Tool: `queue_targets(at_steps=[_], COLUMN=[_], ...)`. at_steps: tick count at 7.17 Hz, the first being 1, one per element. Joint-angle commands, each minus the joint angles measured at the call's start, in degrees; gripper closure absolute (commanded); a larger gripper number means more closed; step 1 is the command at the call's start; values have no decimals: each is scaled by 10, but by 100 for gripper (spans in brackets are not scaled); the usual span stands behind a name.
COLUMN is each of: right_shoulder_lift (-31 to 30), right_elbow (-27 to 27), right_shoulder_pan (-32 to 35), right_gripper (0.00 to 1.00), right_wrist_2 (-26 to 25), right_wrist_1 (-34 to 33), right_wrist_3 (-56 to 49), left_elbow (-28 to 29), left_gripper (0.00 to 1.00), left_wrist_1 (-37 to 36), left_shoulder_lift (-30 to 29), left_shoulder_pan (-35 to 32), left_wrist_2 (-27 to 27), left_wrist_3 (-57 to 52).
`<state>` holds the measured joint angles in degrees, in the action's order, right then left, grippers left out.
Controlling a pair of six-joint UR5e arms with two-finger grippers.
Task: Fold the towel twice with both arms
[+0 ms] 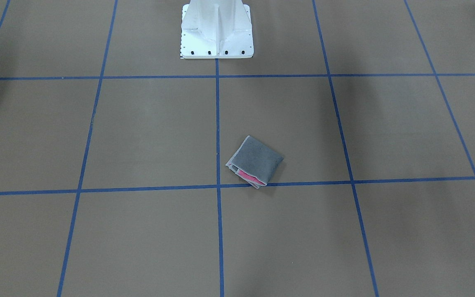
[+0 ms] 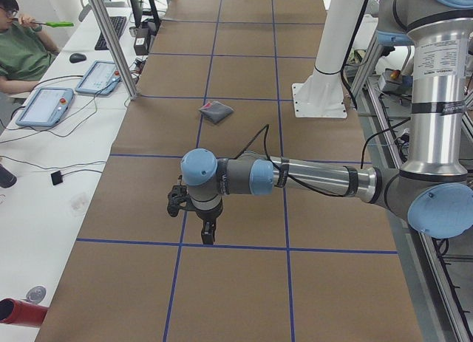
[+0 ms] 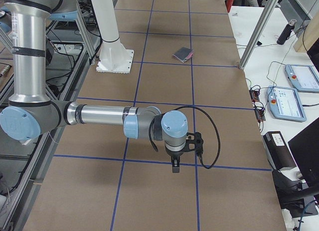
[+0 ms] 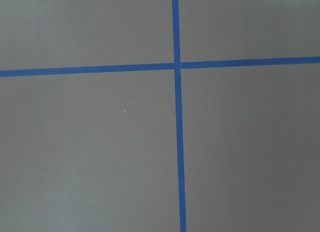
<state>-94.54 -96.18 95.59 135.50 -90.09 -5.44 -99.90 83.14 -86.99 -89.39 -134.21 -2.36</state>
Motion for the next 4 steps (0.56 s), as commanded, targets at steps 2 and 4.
queue_targets(at_steps=[2,4], right_shoulder_lift=[-4,-2], right_elbow=[-22,-23], right_shoulder_pan=[-35,-47], right_gripper=[0,0], right_wrist_2=[18,19], right_wrist_1=[1,1], right_wrist_3=[30,31], left_elbow=[-8,-8], left_gripper=[0,0], left_wrist_1=[-1,-1], left_shoulder_lift=[2,2], left_shoulder_pan=[0,0], left_wrist_2=[1,1], left_wrist_3=[1,1])
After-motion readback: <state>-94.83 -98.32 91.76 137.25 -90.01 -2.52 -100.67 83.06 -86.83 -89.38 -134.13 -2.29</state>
